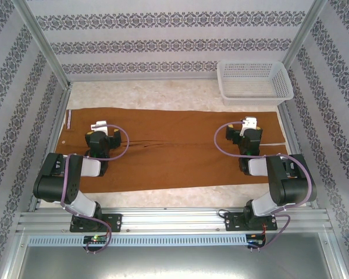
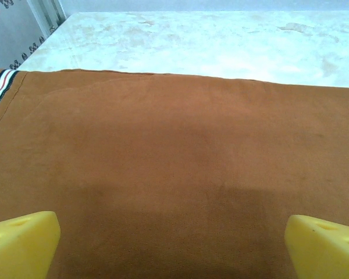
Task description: Roll up the long pants
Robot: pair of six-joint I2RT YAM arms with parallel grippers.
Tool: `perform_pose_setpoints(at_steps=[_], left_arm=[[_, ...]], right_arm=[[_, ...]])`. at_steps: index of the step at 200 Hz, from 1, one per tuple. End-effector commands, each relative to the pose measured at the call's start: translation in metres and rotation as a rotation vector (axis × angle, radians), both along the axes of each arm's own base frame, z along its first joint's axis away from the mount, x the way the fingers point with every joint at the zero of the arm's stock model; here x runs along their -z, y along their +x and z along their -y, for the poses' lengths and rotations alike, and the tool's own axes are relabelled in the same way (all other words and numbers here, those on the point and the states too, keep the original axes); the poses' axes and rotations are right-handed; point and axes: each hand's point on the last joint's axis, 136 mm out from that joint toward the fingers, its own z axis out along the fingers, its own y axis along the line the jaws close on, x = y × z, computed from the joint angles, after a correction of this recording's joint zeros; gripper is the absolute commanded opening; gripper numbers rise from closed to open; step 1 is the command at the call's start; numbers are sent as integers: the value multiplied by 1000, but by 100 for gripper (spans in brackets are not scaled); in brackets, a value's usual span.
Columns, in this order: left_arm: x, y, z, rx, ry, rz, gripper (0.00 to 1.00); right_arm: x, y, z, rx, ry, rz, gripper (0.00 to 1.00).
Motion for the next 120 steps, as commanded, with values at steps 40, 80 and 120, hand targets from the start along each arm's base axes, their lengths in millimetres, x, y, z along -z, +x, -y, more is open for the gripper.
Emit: perform_pose_setpoints(at_steps=[40,80,120], left_arm=[[-110,4,-57,-341,-17,-10,100],[-138,-61,-119,-726,-189,-171,100],[-104,-171,-163,-1147,-487,-320,100]], right_arm=[[-37,10,7,40,18,-68,98],[-75,0,29,183,158,-193,98],[-100,-15,30,185,306,-246,98]])
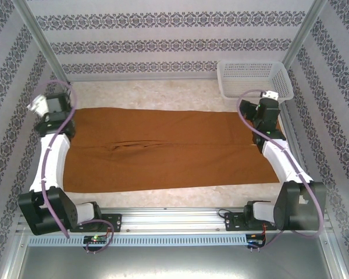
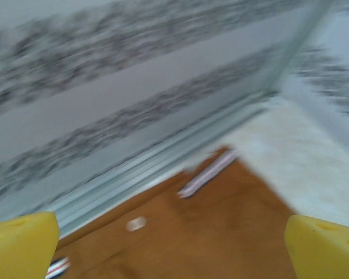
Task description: Roll up the long pants
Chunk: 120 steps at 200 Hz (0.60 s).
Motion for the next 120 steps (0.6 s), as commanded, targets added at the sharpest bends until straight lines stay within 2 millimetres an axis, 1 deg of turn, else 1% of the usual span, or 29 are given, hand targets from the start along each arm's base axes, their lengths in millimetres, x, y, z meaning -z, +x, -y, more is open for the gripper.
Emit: perform_pose_setpoints(at_steps=[1,7,29,43,54,69,82,105,120], left_arm=[[59,-94,2,-262,-276,-199,100],[66,-101,1,-293,-306,-193,100],[97,-141,-6,-457,-404,-196,100],[119,-156,-10,-516,-471,-205,100],[137,-160,-7,-528,-544,-213,100],[159,-163,1,-534,-615,-229,100],[170,-167,2,-551,-621,-225,100],[184,-175,-5,-598,-623,-231,100],[195,-173,-8,-598,-659,-248,100]], right_arm=[[26,-30,-6,12,141,-166,98],[24,-32,-6,14,171,-161,98],[20,-43,1,67,295,-153,98],[21,-50,5,91,388,-142,98],[22,-56,8,100,437,-131,97],[24,-67,15,124,449,-133,97],[24,-76,21,145,440,-132,97],[25,-89,28,166,444,-131,97],[27,-97,32,185,447,-137,97]])
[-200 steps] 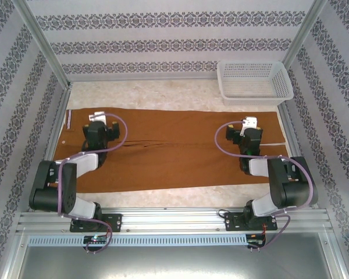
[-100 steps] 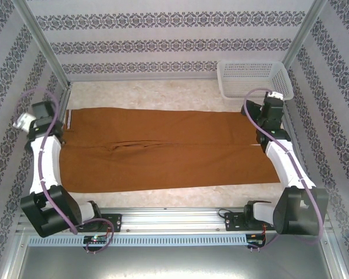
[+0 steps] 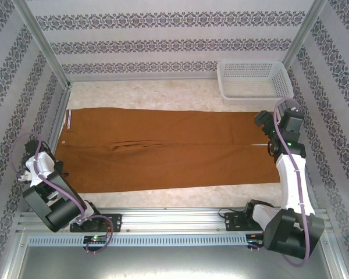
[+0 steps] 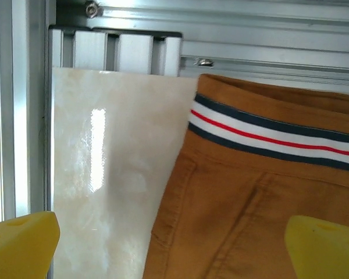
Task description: Roll up the long pants
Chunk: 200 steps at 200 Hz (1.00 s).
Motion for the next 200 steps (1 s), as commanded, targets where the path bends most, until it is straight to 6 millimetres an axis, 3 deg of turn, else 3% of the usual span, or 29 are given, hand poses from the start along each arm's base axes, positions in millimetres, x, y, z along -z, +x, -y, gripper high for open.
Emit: perform_pose_setpoints(at_steps=[1,42,73,79,101,112,140,157,178,200], left_arm=[[12,7,-9,-43,-22,29,100],[44,21,-16,-56,-80,39,100],[57,28,-20,-55,-105,31,99],[59,30,-20,-57,-108,39,90],[62,36,-19,-71,-110,85,23],[62,38,-19,-76,-112,95,0],[64,44,-13,-82,-132,146,0],[64,43,-10,-83,-136,155,0],[63,42,-7,-83,-137,164,0],[62,43,-4,-89,-135,181,0]], right_arm=[[12,-16,-1,13,48,-37,97],[18,-35,4,51,74,-71,97],[25,-59,13,141,89,-106,96],[28,-65,15,165,92,-117,96],[43,-102,26,283,81,-236,95],[52,-119,29,345,102,-293,95],[85,-152,13,459,272,-376,86],[112,-173,-8,567,463,-430,79],[137,-181,-38,599,671,-502,83],[147,-189,-36,662,670,-483,81]])
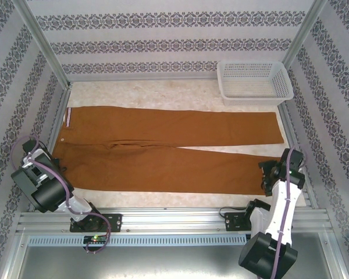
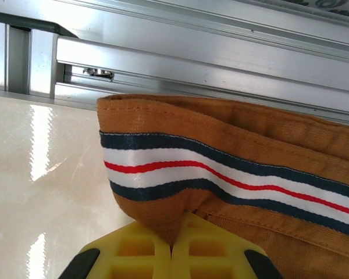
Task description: Roll up the long pants
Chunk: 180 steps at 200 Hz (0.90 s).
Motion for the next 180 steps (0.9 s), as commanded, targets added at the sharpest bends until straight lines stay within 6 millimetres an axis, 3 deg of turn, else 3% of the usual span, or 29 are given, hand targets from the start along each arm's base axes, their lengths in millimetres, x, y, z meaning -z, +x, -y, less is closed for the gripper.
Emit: perform_pose_setpoints(at_steps=[1,36,64,130,148,168,180], left_arm=[[23,-9,22,-17,-93,-2,0],[21,-3,23,-13,-105,24,0],[19,1,23,-21,-108,50,0],[13,10,21,-21,-106,84,0],[10,13,20,-20,-107,89,0],[5,17,18,-13,-105,93,0],[2,17,18,-11,-102,91,0]], right_arm=[[10,-15,-15,131,103,-21,81],[10,-41,-9,124,21,-115,80],[32,-55,-15,155,38,-155,78],[49,-46,-11,215,55,-144,67],[55,-34,-7,253,79,-129,59],[75,-36,-5,261,90,-198,59],[82,-34,-2,260,92,-230,50]])
